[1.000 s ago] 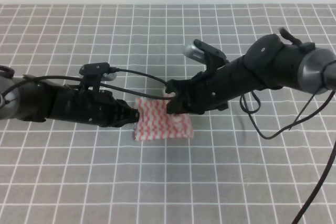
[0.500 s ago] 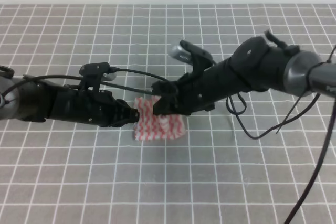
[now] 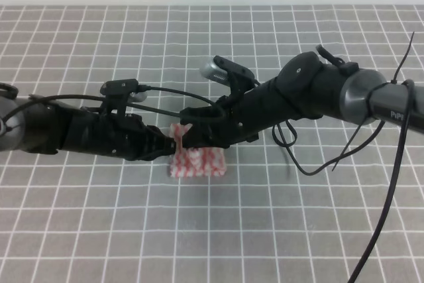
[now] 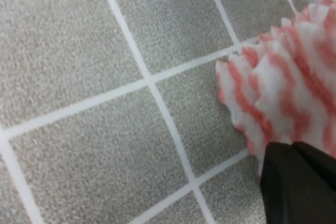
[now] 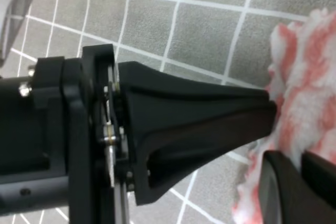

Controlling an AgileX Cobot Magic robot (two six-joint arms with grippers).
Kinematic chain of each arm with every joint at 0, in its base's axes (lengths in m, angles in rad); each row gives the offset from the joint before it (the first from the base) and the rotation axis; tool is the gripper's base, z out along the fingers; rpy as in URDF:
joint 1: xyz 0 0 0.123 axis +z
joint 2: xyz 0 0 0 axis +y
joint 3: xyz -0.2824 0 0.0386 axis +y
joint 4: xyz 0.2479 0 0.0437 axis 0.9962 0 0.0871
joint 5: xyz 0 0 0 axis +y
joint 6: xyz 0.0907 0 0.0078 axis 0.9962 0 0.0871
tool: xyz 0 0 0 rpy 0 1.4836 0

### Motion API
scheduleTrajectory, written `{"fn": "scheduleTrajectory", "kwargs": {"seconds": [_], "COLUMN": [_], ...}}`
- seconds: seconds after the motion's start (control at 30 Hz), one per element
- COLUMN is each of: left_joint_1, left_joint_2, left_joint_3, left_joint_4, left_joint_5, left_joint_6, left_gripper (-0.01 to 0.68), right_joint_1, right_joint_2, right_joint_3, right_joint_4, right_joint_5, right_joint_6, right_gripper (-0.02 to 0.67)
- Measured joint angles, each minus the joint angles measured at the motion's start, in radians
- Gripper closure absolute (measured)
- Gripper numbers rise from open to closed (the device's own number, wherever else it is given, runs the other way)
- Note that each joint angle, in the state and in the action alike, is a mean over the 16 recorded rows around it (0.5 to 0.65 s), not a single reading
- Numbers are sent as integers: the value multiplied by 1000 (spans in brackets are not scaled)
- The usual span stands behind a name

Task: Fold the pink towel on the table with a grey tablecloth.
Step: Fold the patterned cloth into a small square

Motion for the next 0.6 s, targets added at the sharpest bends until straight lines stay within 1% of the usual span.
{"fn": "scheduleTrajectory", "kwargs": {"seconds": [0.23, 0.3, 0.6], "left_joint_1": [8, 15, 51], "left_joint_2": [-23, -36, -94], "left_joint_3": [0, 0, 0], "left_joint_4": [18, 24, 36], "left_joint_5": [4, 2, -8], "left_joint_6": [0, -1, -3], "left_gripper": [674, 673, 673], "right_joint_1": [1, 1, 0], "right_joint_2": [2, 2, 0], "right_joint_3": [-6, -6, -7], "right_joint_4": [-8, -10, 10], "right_joint_5": [-7, -8, -2], "right_joint_6": [-1, -1, -3], "right_gripper": [655, 643, 504]}}
